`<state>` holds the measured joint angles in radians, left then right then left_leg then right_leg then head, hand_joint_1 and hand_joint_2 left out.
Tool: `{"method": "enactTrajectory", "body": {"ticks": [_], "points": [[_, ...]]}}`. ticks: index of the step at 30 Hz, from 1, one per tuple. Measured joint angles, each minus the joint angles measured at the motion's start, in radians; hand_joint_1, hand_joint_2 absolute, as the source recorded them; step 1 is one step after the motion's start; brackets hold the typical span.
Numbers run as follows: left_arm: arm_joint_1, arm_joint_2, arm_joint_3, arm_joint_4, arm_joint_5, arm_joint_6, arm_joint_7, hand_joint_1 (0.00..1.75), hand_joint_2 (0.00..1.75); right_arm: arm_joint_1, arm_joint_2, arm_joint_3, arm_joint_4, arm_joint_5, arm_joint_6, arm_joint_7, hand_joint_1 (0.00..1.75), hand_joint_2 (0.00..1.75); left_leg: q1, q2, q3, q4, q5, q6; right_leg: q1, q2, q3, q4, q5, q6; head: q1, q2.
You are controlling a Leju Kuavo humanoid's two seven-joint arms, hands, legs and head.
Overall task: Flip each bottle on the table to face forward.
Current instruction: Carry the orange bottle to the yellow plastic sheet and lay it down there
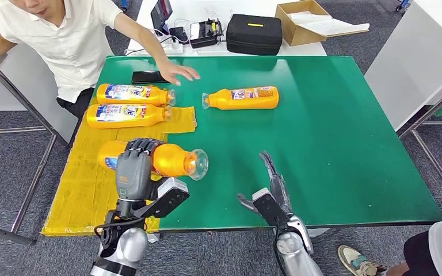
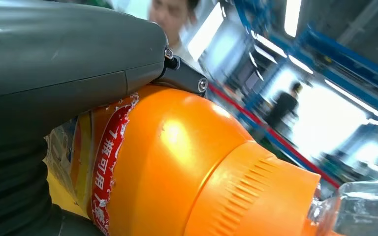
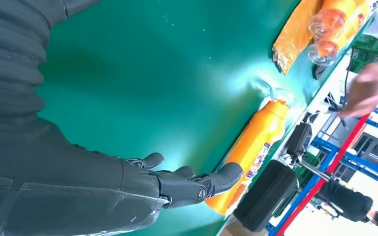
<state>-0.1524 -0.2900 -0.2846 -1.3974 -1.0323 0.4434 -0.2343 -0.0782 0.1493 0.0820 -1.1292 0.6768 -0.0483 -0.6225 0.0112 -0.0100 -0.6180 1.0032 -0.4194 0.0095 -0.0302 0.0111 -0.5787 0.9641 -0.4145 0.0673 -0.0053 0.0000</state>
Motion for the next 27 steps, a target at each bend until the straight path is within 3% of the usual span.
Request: {"method": "enactTrajectory", "body": {"ticks": [7,27], "points": [[-0.03,0.002,0.095,0.023,-0.075,0.018,0.004,1.75,1.75,-0.007,0.02,-0.026,0.0,0.008,-0.005,-0.016,0.0,1.75,0.0,0.0,0.0,0.0,0.001,0.0,0.0,0.0,0.0,0.0,0.0,0.0,0.0,0.0],[-0.044,0.002,0.135,0.051,-0.113,0.009,0.016,1.75,1.75,-0.01,0.026,-0.035,0.002,0.006,0.0,-0.027,0.0,1.75,0.0,0.0,-0.001,0.0,0.001,0.0,0.0,0.0,0.0,0.0,0.0,0.0,0.0,0.0]]}}
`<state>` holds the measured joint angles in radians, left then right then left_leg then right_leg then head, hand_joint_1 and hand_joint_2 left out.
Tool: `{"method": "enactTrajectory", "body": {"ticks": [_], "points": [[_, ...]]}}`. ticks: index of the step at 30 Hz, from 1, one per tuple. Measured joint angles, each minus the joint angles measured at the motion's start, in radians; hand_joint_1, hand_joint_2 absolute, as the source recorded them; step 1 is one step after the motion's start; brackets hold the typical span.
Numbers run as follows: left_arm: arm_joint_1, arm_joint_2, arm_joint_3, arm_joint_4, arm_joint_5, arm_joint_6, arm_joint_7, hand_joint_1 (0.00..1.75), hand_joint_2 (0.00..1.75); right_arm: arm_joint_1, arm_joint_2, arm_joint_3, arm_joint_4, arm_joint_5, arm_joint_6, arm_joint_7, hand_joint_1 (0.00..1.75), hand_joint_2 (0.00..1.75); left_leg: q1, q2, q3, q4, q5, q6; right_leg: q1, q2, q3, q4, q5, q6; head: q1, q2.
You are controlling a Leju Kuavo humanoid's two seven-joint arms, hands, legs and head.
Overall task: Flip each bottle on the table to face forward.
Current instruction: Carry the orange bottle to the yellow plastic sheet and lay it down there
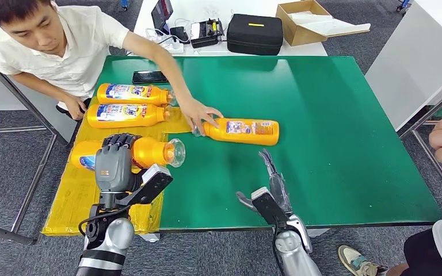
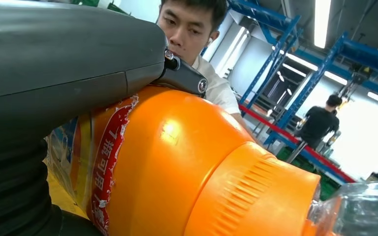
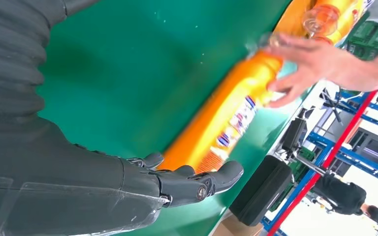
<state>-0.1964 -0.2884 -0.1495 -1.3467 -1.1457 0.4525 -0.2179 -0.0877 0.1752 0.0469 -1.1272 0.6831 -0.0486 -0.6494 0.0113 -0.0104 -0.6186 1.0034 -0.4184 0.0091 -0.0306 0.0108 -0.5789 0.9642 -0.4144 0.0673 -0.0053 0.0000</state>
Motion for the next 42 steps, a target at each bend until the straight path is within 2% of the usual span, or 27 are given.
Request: {"method": "enactTrajectory", "body": {"ticks": [4,8,11,17,21,29,30,33,34,42], "points": [[-0.023,0.004,0.003,0.051,-0.113,-0.057,0.058,1.75,1.75,-0.008,0.001,0.006,0.012,-0.015,0.008,-0.027,0.0,1.75,0.0,0.0,0.0,0.0,0.0,0.0,0.0,0.0,0.0,0.0,0.0,0.0,0.0,0.0],[-0.073,0.015,0.008,0.166,-0.192,-0.116,0.127,1.75,1.75,-0.034,0.0,0.014,0.04,-0.033,0.013,-0.042,0.0,1.75,0.0,0.0,0.0,0.0,0.0,0.0,0.0,0.0,0.0,0.0,0.0,0.0,0.0,0.0],[-0.111,0.021,0.017,0.253,-0.228,-0.152,0.156,1.75,1.75,-0.049,-0.001,0.027,0.063,-0.054,0.012,-0.045,0.0,1.75,0.0,0.0,0.0,0.0,0.001,0.001,0.0,0.0,0.0,0.0,0.0,0.0,0.0,0.0],[-0.141,0.025,0.02,0.311,-0.279,-0.198,0.187,1.75,1.75,-0.058,-0.003,0.043,0.075,-0.079,0.011,-0.046,0.0,1.75,0.0,0.0,0.0,0.0,0.001,0.001,0.0,0.0,0.0,0.0,0.0,0.0,0.0,0.0],[-0.242,0.041,0.039,0.541,-0.331,-0.17,0.216,1.75,1.75,-0.091,-0.014,0.112,0.126,-0.144,-0.024,-0.047,0.0,1.75,0.0,0.0,0.0,0.0,0.001,0.001,0.0,0.0,0.0,0.0,0.0,0.0,0.0,0.0],[-0.272,0.048,0.057,0.602,-0.332,-0.168,0.216,1.75,1.75,-0.094,-0.024,0.141,0.15,-0.151,-0.029,-0.047,0.0,1.75,0.0,0.0,0.0,0.0,0.001,0.001,0.0,0.0,0.0,0.0,0.0,0.0,0.0,0.0],[-0.273,0.048,0.057,0.606,-0.333,-0.168,0.216,1.68,1.75,-0.094,-0.025,0.143,0.151,-0.151,-0.029,-0.047,0.0,1.75,0.0,0.0,0.0,0.0,0.001,0.001,0.0,0.0,0.0,0.0,0.0,0.0,0.0,0.0],[-0.279,0.048,0.058,0.614,-0.333,-0.174,0.216,0.39,1.75,-0.094,-0.027,0.147,0.157,-0.151,-0.029,-0.047,0.0,1.75,0.0,0.0,0.0,0.0,0.001,0.001,0.0,0.0,0.0,0.0,0.0,0.0,0.0,0.0],[-0.28,0.048,0.058,0.617,-0.333,-0.179,0.216,0.02,1.75,-0.094,-0.027,0.149,0.158,-0.151,-0.029,-0.047,0.0,1.75,0.0,0.0,0.0,0.0,0.001,0.001,0.0,0.0,0.0,0.0,0.0,0.0,0.0,0.0],[-0.311,0.047,0.058,0.652,-0.348,-0.219,0.209,0.0,1.75,-0.107,-0.03,0.166,0.179,-0.157,-0.037,-0.047,0.0,1.75,0.0,0.0,0.0,0.0,0.001,0.001,0.0,0.0,0.0,0.0,0.0,0.0,0.0,0.0]]}}
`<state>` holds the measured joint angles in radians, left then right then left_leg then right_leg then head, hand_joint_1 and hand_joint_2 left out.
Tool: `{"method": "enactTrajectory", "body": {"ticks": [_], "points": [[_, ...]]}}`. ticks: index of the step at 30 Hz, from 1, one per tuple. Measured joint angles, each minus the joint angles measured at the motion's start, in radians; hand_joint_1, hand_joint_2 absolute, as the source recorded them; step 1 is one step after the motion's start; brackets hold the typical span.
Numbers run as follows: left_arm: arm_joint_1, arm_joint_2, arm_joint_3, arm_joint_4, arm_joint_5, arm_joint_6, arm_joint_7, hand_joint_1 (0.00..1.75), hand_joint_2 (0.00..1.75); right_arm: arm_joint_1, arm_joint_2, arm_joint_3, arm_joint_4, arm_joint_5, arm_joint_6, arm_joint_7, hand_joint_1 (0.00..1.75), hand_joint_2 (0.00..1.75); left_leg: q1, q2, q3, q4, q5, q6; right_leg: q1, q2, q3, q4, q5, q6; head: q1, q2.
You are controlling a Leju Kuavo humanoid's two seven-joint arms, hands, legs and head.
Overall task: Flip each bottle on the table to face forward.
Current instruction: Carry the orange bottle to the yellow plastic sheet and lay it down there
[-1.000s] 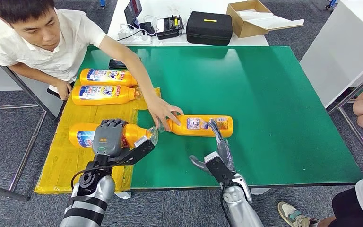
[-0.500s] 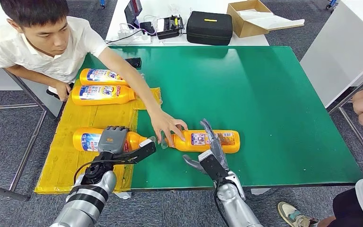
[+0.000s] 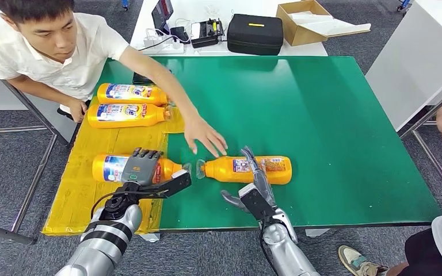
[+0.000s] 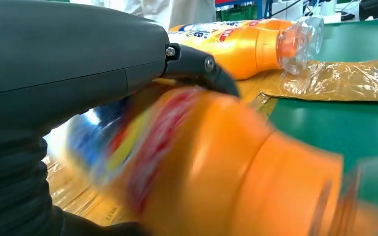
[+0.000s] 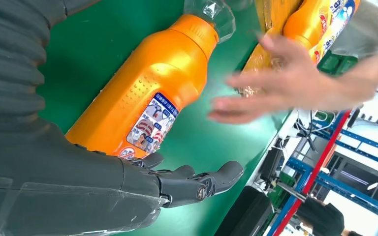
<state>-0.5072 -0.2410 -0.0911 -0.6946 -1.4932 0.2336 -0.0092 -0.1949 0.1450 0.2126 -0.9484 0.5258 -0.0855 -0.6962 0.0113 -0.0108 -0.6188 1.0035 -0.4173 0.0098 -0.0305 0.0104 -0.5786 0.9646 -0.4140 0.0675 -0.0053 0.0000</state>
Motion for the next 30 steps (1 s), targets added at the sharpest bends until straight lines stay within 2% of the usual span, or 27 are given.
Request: {"method": "enactTrajectory", "body": {"ticks": [2,3,6,7,18,22,30], "points": [[-0.008,0.0,0.0,0.01,-0.006,-0.006,0.002,0.0,1.75,-0.005,-0.001,0.004,0.006,-0.003,-0.001,0.0,0.0,1.75,0.0,0.0,0.0,0.0,0.0,0.0,0.0,0.0,0.0,0.0,0.0,0.0,0.0,0.0],[-0.012,0.0,0.0,0.015,-0.011,-0.012,0.005,0.0,1.31,-0.007,-0.002,0.007,0.009,-0.005,-0.001,0.0,0.0,1.75,0.0,0.0,0.0,0.0,0.0,0.0,0.0,0.0,0.0,0.0,0.0,0.0,0.0,0.0],[-0.033,0.0,0.0,0.033,-0.036,-0.045,0.02,0.0,1.31,-0.013,-0.004,0.014,0.017,-0.012,-0.004,0.0,0.0,1.75,0.0,0.0,0.0,0.0,0.0,0.0,0.0,0.0,0.001,0.0,0.0,0.0,0.0,0.0],[-0.043,-0.001,0.0,0.042,-0.042,-0.057,0.024,0.0,1.75,-0.016,-0.004,0.017,0.02,-0.015,-0.005,0.0,0.0,1.75,0.0,0.0,0.001,0.0,0.0,0.0,0.0,-0.001,0.001,0.0,0.0,0.0,0.0,0.0],[-0.095,-0.015,0.0,0.109,-0.056,-0.093,0.027,0.0,1.75,-0.033,-0.01,0.051,0.05,-0.027,-0.026,0.0,0.0,1.75,0.0,-0.001,0.001,0.0,0.001,0.001,0.0,-0.001,0.002,0.0,0.0,0.0,0.0,0.0],[-0.099,-0.017,0.0,0.117,-0.058,-0.084,0.022,0.0,0.0,-0.033,-0.011,0.065,0.059,-0.027,-0.043,0.0,0.0,1.75,0.0,-0.001,0.001,0.0,0.001,0.001,0.0,-0.001,0.002,0.0,0.0,0.0,0.0,0.0],[-0.074,-0.034,-0.008,0.108,-0.061,-0.024,-0.023,0.0,0.0,-0.033,-0.018,0.07,0.071,-0.025,-0.067,0.0,0.0,1.75,0.0,-0.001,0.001,0.0,0.001,0.001,0.0,-0.001,0.001,0.0,0.0,0.0,0.0,0.0]]}}
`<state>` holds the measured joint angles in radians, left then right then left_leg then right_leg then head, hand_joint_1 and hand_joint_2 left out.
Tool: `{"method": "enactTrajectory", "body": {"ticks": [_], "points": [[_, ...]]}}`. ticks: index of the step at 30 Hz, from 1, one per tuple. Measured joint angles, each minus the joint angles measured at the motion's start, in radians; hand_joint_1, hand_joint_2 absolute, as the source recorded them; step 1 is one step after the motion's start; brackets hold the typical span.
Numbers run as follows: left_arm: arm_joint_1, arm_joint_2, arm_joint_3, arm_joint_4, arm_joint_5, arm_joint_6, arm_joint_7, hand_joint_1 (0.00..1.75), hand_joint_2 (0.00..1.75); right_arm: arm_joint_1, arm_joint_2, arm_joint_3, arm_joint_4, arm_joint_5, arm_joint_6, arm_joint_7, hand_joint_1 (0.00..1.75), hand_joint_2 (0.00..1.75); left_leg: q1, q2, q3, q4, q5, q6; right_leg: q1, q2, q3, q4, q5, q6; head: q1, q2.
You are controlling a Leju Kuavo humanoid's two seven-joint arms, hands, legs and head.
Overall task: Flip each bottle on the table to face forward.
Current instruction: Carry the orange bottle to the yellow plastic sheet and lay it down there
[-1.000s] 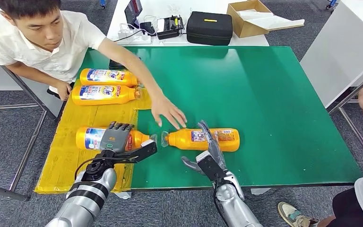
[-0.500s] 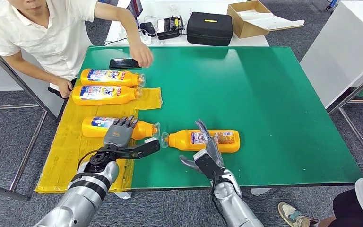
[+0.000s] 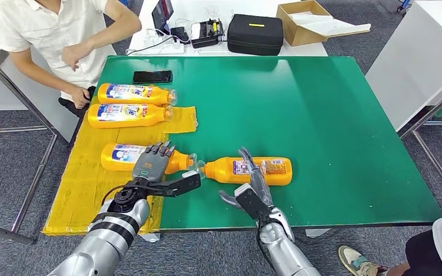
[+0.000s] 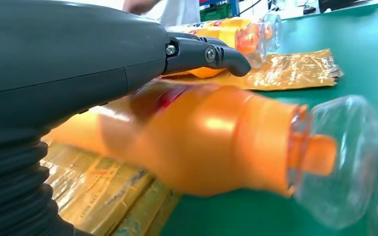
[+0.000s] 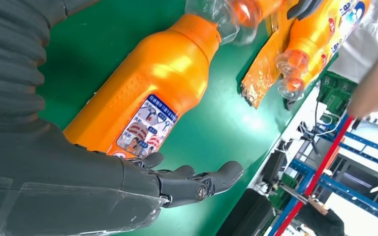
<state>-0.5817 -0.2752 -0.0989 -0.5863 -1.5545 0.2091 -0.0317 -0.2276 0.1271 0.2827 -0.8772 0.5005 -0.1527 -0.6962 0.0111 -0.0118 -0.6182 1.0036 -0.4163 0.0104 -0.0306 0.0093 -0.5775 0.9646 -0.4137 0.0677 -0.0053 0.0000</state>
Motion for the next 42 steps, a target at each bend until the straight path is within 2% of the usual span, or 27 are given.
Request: {"method": "enactTrajectory", "body": {"ticks": [8,17,22,24,26,29,34,37,42], "points": [[0.025,-0.009,-0.01,-0.038,-0.001,0.014,-0.019,0.0,0.0,0.002,-0.003,0.0,0.003,0.006,-0.008,0.0,0.0,1.75,0.0,0.0,0.0,0.0,0.0,0.0,0.0,0.0,0.0,0.0,0.0,0.0,0.0,0.0],[0.161,-0.022,-0.129,-0.332,0.011,0.006,-0.031,0.0,0.0,0.039,-0.007,-0.022,-0.011,0.068,-0.009,-0.003,0.0,1.75,0.0,0.0,-0.001,0.0,0.0,0.0,0.0,0.0,-0.001,0.0,0.0,0.0,0.0,0.0],[0.206,-0.021,-0.18,-0.442,0.032,0.006,-0.029,0.0,0.0,0.054,-0.007,-0.041,-0.029,0.107,-0.011,-0.003,0.0,1.75,0.0,0.0,0.0,0.0,0.0,0.0,0.0,0.0,-0.001,0.0,0.0,0.0,0.0,0.0],[0.222,-0.019,-0.196,-0.477,0.049,0.006,-0.03,0.0,0.87,0.06,-0.007,-0.047,-0.035,0.165,-0.04,0.014,0.0,1.75,0.0,-0.001,0.0,0.0,0.0,0.0,0.0,0.0,-0.001,0.0,0.0,0.0,0.0,0.0],[0.24,-0.017,-0.209,-0.513,0.085,0.003,-0.044,0.0,1.75,0.065,-0.009,-0.045,-0.044,0.295,-0.114,0.08,0.0,1.75,0.0,-0.001,-0.001,0.0,0.0,0.0,0.0,0.0,0.0,0.0,0.0,0.0,0.0,0.0],[0.288,-0.016,-0.219,-0.587,0.213,-0.012,-0.099,0.0,1.75,0.083,-0.021,-0.033,-0.08,0.515,-0.209,0.22,0.0,1.75,0.0,-0.001,-0.001,0.0,0.0,0.0,0.0,0.0,-0.001,0.0,0.0,0.0,0.0,0.0],[0.419,-0.018,-0.222,-0.737,0.605,-0.095,-0.24,0.0,1.75,0.145,-0.052,-0.029,-0.218,0.742,-0.227,0.386,0.0,1.75,0.0,0.0,-0.001,0.0,-0.002,0.0,0.0,0.0,-0.002,-0.001,-0.001,0.0,0.0,0.0],[0.482,-0.019,-0.232,-0.791,0.737,-0.12,-0.291,0.0,1.75,0.178,-0.068,-0.031,-0.293,0.796,-0.227,0.415,0.0,1.75,0.0,0.0,-0.002,0.0,-0.003,-0.001,0.0,0.0,-0.003,-0.001,-0.001,0.0,0.0,0.0],[0.52,-0.018,-0.247,-0.837,0.766,-0.118,-0.316,0.0,1.75,0.199,-0.079,-0.031,-0.361,0.807,-0.221,0.422,0.0,1.75,0.0,0.0,-0.002,0.0,-0.002,-0.001,0.0,0.0,-0.002,-0.001,-0.001,0.0,0.0,0.0]]}}
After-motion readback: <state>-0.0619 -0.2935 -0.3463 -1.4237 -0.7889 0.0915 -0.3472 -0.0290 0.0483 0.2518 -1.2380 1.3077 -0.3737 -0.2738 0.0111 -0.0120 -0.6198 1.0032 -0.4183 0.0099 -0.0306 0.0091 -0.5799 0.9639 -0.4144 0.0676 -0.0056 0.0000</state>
